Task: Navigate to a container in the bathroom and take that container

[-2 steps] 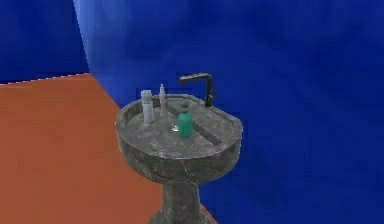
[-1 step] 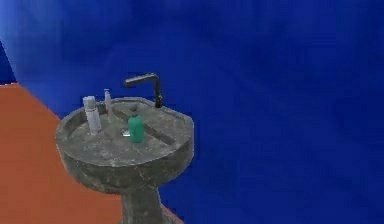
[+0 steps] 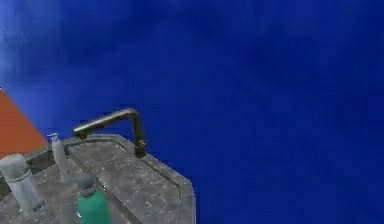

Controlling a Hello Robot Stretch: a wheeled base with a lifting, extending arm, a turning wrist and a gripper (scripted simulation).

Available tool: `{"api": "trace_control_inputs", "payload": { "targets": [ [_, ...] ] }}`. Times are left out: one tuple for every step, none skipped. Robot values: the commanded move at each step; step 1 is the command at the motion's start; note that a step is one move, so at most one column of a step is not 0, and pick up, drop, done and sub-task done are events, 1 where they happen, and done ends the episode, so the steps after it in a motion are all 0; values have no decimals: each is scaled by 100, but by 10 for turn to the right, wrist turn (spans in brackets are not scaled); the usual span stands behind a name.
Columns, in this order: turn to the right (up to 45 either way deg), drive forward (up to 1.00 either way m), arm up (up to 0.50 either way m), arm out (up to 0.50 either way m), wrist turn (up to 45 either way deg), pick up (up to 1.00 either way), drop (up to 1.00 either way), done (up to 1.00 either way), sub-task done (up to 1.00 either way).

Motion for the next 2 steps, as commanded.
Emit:
{"api": "trace_control_inputs", "payload": {
  "targets": [
    [-450, 0, 0, 0, 0, 0, 0, 0, 0],
    [-450, 0, 0, 0, 0, 0, 0, 0, 0]
  ]
}}
